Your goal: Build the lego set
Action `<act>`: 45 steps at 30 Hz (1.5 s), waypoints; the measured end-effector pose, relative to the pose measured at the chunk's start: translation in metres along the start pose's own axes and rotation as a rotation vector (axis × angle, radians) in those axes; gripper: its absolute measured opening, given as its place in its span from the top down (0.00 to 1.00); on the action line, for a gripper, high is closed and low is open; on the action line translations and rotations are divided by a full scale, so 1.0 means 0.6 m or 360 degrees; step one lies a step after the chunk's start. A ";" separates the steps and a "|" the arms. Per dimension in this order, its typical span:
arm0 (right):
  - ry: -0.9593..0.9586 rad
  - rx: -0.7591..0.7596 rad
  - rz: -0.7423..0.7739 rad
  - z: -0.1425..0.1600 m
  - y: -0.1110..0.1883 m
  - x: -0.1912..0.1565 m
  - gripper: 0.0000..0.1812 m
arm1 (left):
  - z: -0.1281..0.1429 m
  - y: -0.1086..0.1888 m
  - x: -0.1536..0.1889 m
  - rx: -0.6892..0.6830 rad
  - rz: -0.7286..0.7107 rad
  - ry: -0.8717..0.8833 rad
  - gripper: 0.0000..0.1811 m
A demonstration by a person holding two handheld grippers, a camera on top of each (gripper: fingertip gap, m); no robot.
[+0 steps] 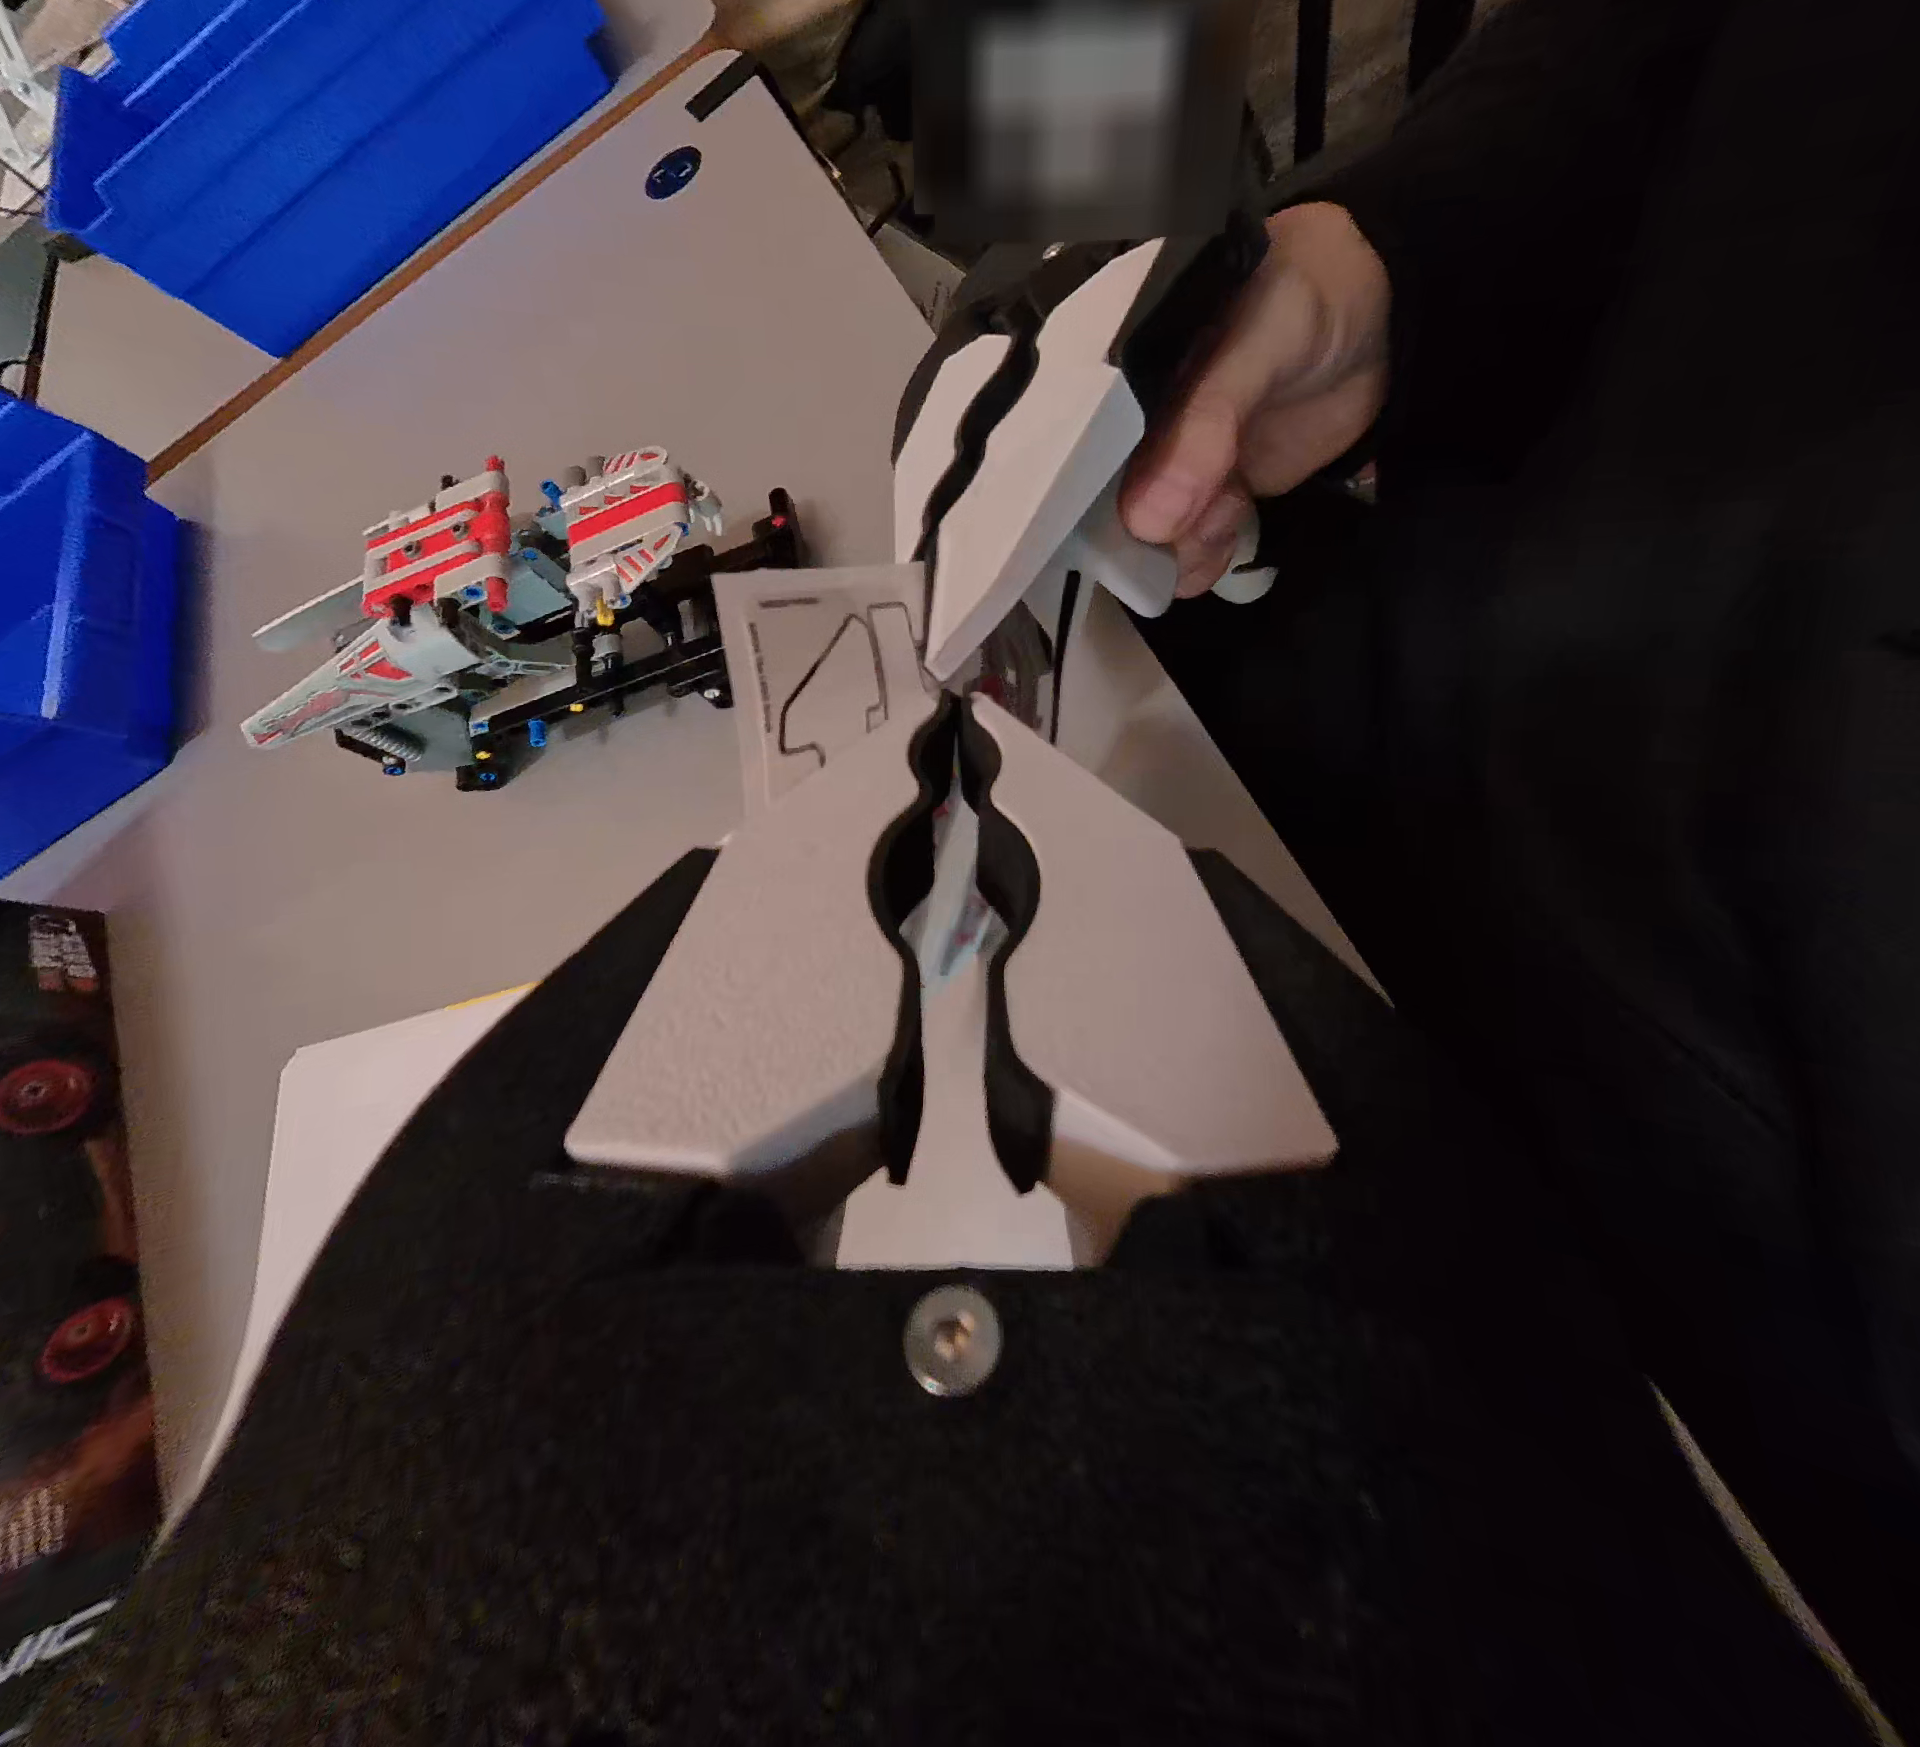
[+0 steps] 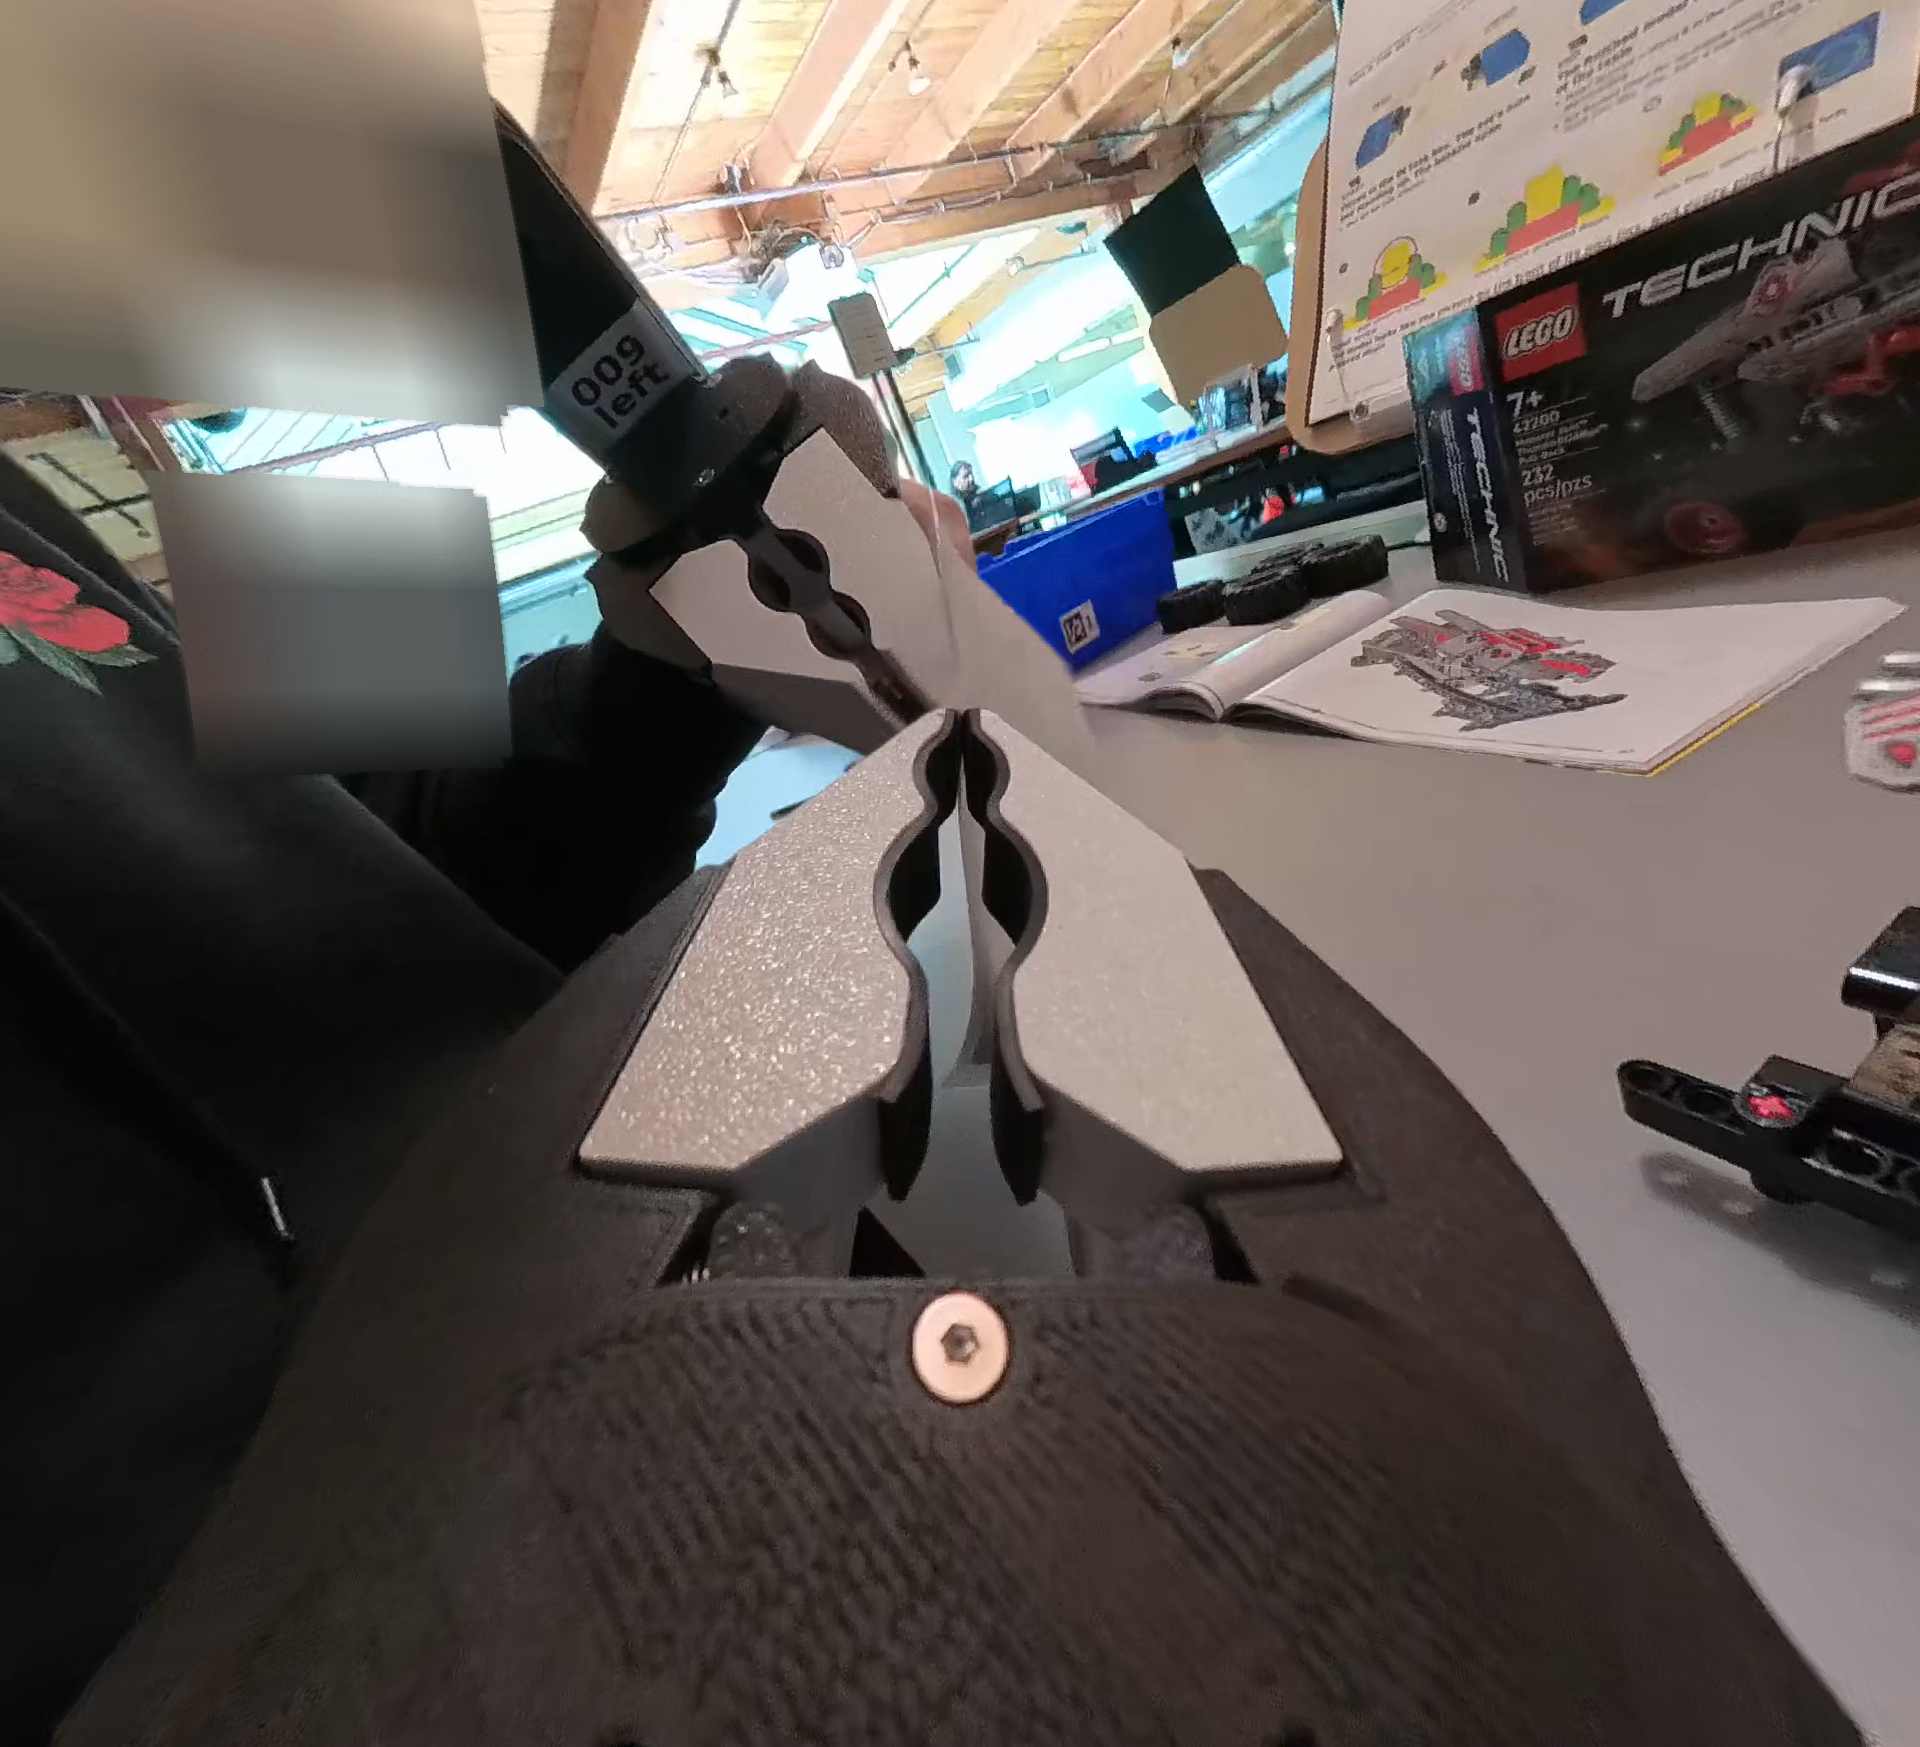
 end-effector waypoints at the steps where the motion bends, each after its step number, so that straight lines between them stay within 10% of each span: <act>1: -0.0006 -0.0013 0.0016 0.001 0.000 0.003 1.00 | 0.004 0.000 -0.002 0.0009 -0.0009 0.0027 1.00; 10: -0.0535 0.0352 -0.0065 -0.024 0.015 0.019 1.00 | 0.045 0.033 -0.063 0.0148 -0.0567 0.0526 0.66; 14: -0.0669 0.0486 -0.0124 -0.035 0.020 0.021 1.00 | 0.072 0.044 -0.063 0.0621 -0.0160 0.1230 0.62; 19: -0.0635 0.0397 -0.0120 -0.030 0.017 0.019 1.00 | 0.074 0.016 -0.027 0.0828 0.0539 0.1569 1.00; 25: -0.0203 -0.0230 0.0000 -0.008 0.021 0.021 0.92 | 0.086 0.024 -0.033 0.0697 0.0821 0.1732 1.00; 34: -0.0288 -0.0337 -0.0190 0.020 -0.003 0.000 1.00 | 0.089 0.026 -0.033 0.0412 0.0923 0.1665 1.00; 40: -0.0592 -0.0117 -0.0117 0.017 -0.009 0.015 1.00 | 0.104 0.049 -0.088 0.0371 0.0167 0.1450 0.85; 43: -0.0790 0.0044 -0.0070 0.014 -0.008 0.028 1.00 | 0.068 0.102 -0.108 0.0468 -0.0435 0.0986 0.85; 45: -0.0815 0.0063 -0.0049 0.016 -0.010 0.031 1.00 | 0.026 0.101 -0.075 0.0421 -0.0425 0.0602 0.86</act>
Point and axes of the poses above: each gripper's, where its closed fingertips meet, y back along the fingers, z out of its underside, x = y × z across the jaws, the point moved 6 cm from there along y, back along the fingers, and after that the axes turned 2 degrees about -x, right-handed, at the moved point
